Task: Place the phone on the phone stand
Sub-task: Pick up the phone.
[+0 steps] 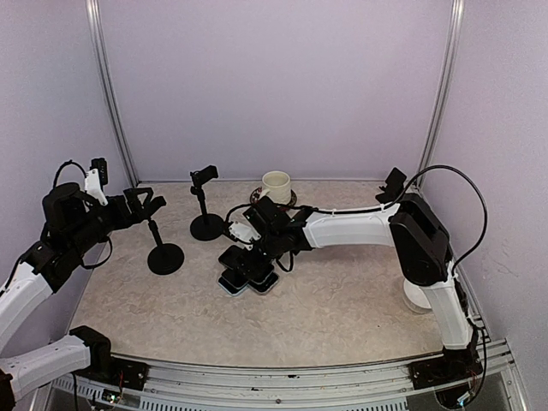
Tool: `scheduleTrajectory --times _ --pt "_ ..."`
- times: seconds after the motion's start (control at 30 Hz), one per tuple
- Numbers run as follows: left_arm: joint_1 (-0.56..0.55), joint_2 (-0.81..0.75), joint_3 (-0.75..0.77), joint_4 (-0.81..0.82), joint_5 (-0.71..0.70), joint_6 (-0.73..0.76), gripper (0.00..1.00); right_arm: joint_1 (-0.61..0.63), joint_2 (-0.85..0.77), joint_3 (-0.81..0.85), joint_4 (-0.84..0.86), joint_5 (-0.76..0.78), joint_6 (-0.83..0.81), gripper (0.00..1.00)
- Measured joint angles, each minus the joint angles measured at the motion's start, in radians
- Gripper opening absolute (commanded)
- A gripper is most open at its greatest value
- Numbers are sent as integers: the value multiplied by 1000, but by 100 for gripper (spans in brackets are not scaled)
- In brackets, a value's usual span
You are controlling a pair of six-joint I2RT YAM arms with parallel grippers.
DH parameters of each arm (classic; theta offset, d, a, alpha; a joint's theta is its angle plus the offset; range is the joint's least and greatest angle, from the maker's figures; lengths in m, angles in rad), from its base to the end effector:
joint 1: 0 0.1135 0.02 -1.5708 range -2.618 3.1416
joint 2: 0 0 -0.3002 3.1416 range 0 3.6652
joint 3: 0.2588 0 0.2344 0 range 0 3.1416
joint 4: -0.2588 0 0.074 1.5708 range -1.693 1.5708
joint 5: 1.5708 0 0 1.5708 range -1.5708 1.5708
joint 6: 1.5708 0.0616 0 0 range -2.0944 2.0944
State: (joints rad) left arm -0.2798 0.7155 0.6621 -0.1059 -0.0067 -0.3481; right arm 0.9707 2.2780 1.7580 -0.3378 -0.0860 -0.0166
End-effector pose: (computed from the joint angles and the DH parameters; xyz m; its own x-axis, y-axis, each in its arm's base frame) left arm 0.1508 -0.0429 0.3367 -0.2353 -0.2873 -0.9285 0.2016 0.9201 -0.3358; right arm 0.2950 0.4404 0.1788 -0.4129 -0.6327 -0.6551 -0.8609 0.5058 0.0541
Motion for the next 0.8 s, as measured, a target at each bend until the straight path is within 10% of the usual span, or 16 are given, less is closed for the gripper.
scheduleTrajectory --times 0.33,0.8 --pt "5 3 0 0 1 -4 99 2 1 14 -2 -19 6 61" --pt "5 9 0 0 4 -5 99 2 2 66 -114 -38 10 81"
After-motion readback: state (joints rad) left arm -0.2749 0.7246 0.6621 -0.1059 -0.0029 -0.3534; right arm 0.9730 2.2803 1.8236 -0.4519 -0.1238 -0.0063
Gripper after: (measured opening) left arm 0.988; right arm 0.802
